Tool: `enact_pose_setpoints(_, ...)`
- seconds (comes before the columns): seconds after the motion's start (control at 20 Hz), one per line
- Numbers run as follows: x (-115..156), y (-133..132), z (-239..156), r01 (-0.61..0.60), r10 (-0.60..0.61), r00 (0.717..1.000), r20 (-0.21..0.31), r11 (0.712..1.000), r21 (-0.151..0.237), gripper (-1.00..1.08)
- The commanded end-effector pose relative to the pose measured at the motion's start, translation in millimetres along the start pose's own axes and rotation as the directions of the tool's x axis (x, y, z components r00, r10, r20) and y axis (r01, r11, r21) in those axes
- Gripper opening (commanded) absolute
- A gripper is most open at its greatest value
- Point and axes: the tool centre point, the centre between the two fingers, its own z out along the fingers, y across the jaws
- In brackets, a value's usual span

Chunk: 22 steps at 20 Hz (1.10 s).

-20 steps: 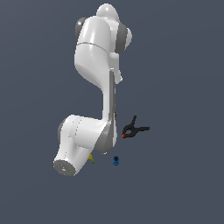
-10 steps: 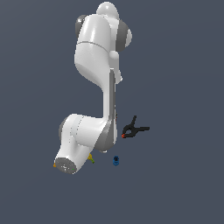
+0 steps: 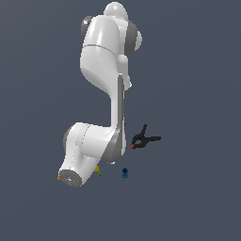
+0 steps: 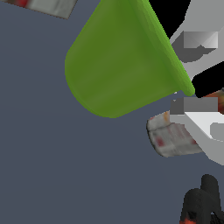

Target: Pick up a designated object from a clutter of objects.

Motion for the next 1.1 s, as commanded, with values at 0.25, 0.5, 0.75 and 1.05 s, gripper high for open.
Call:
enact_pose_setpoints(0.25,-5,7,-12,0.036,-0.036,0.999,-0.026,0.999,-0.013,-1.0)
enact_pose_setpoints(0.5,-12,20,-31,0.093,-0.095,0.993,-0.069,0.995,-0.037,-1.0)
enact_pose_setpoints(0.75,-24,39,-58,0.173,-0.181,0.975,-0.127,0.982,-0.076,-1.0)
enact_pose_setpoints(1.05,-40,67,-99,0.283,-0.307,0.929,-0.204,0.949,-0.141,-1.0)
